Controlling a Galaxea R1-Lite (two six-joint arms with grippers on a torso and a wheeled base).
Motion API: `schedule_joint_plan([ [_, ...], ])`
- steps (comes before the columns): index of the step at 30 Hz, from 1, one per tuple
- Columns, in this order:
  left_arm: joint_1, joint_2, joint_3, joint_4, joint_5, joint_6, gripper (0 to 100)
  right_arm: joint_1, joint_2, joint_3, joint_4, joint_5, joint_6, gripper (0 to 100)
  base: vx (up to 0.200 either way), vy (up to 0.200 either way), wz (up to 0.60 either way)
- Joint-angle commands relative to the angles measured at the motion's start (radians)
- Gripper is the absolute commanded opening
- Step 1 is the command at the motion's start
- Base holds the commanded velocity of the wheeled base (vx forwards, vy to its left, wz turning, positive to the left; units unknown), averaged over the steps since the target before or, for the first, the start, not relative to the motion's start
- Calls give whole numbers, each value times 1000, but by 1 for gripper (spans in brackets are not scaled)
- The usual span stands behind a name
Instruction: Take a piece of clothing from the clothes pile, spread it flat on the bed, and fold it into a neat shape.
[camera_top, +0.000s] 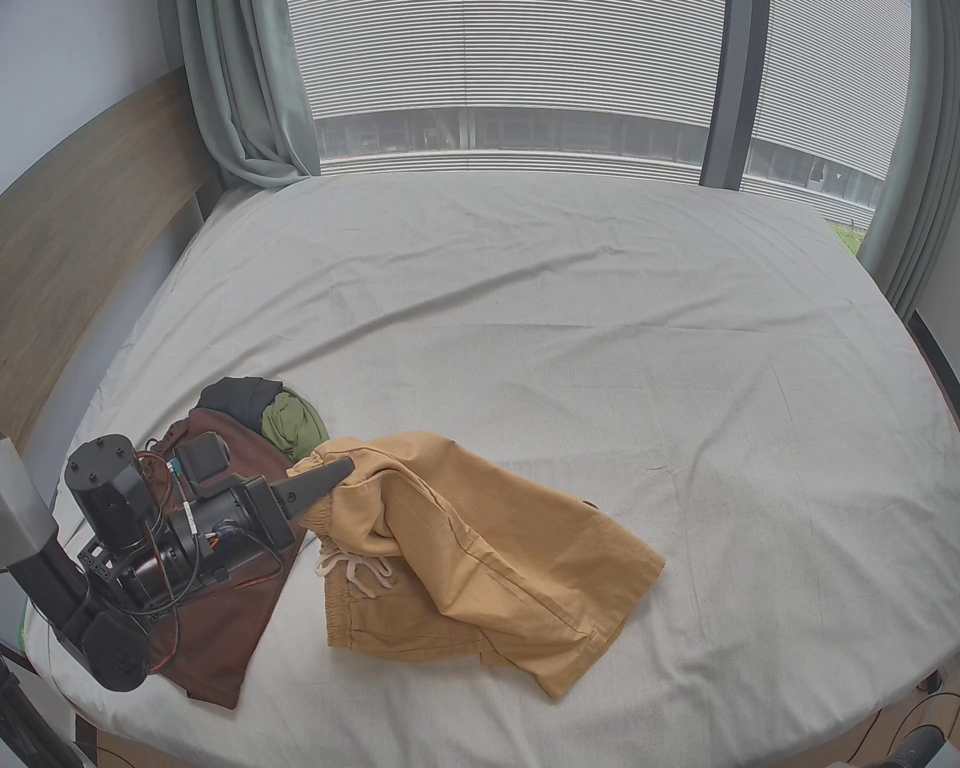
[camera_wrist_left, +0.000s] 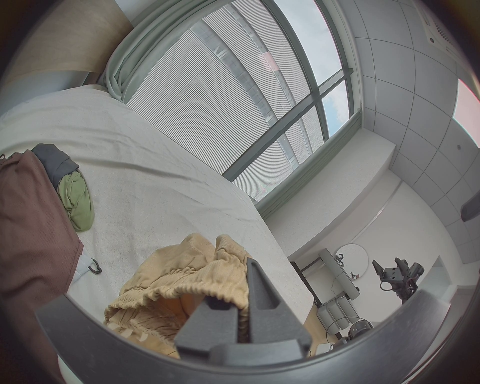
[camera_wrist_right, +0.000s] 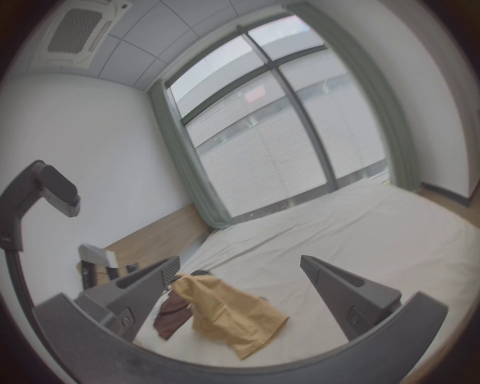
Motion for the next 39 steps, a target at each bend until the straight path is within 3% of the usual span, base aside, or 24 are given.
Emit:
schedule_joint_plan([
  [1,0,-18,-5,0,0,5,0,55,207,-58,-10,79,13,100,0,0,0],
  [3,-2,-21,-6,-1,0,5,0,55,269,-74,-11,123,13,100,0,0,0],
  [7,0,-20,-5,-1,0,5,0,57,329,-81,-27,151,12,100,0,0,0],
  [16,2,-20,-5,-1,0,5,0,61,554,-79,-211,225,15,100,0,0,0],
  [25,0,-15,0,-1,0,5,0,131,672,2,-356,229,56,100,0,0,0],
  [29,3,-15,-3,-1,0,5,0,135,753,45,-464,228,64,100,0,0,0],
  [39,12,-4,-2,0,0,4,0,138,950,130,-580,226,64,100,0,0,0],
])
